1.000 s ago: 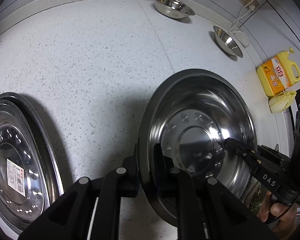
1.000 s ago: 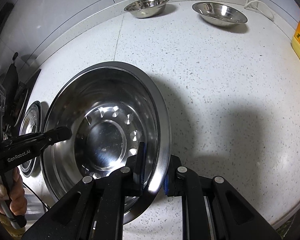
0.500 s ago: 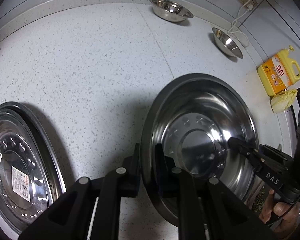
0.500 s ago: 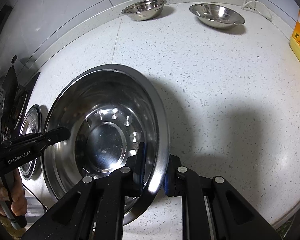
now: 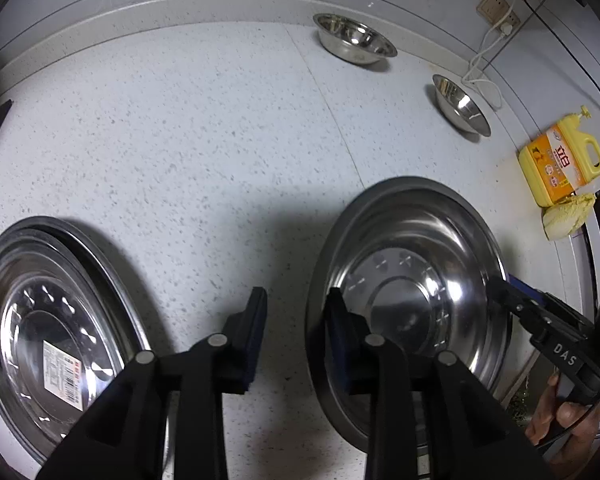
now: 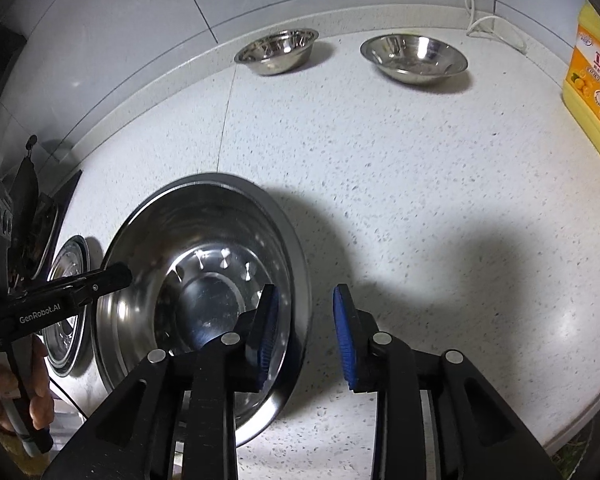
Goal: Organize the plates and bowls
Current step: 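Open both grippers and release the large bowl rim, then move both grippers to the medium stainless bowl by the wall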
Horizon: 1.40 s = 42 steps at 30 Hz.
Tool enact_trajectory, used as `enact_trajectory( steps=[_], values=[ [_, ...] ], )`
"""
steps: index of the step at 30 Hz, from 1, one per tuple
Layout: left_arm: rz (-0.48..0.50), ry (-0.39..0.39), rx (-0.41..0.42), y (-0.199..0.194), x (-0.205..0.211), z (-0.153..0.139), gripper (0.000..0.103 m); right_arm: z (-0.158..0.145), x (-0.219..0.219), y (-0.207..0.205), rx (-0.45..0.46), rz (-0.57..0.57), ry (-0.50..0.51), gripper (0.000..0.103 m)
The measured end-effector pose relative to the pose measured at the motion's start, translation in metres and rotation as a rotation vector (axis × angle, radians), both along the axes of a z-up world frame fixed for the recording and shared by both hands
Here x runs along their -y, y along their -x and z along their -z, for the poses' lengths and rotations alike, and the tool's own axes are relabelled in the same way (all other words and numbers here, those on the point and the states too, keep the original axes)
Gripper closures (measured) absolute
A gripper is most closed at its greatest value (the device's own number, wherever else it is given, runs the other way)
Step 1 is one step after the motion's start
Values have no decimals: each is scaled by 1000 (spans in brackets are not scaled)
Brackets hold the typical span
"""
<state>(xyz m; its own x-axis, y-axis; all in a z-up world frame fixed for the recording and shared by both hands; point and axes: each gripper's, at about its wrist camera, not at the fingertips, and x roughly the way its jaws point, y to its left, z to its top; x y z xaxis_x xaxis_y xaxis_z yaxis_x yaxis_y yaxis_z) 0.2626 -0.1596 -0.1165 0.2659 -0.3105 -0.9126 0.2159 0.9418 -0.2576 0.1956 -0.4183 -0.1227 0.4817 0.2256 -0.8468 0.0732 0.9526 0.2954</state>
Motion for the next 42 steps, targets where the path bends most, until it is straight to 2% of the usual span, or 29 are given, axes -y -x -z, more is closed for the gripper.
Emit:
enact_trajectory(
  steps=[4, 6, 14, 16, 18, 20, 25, 33, 37, 42],
  values=[
    [-7, 2, 17, -3, -2, -8, 65, -9, 9, 3, 22, 5, 21, 71],
    [-12, 10, 28, -6, -2, -15, 64, -14, 15, 4, 30, 8, 23, 65],
    [-2, 42, 73, -32, 9, -44, 62, -41, 60, 10, 93, 77, 71, 64],
    [9, 44, 79, -41, 17, -49, 59, -49, 73, 7, 109, 97, 87, 61],
    [17, 56, 73, -51, 25, -52, 57, -54, 82, 3, 123, 115, 103, 53],
    [18, 74, 61, -63, 33, -54, 56, -59, 93, -7, 133, 121, 120, 53],
    [55, 62, 49, -94, 69, -55, 56, -60, 118, -34, 134, 135, 88, 51],
    [98, 95, 15, -149, 122, -47, 56, -48, 160, -107, 129, 152, 88, 49],
    [33, 91, 26, -176, 121, -37, 56, -45, 169, -132, 133, 160, 81, 49],
    [-73, 65, 62, -210, 100, -30, 56, -55, 145, -173, 187, 60, 53, 49]
  ],
)
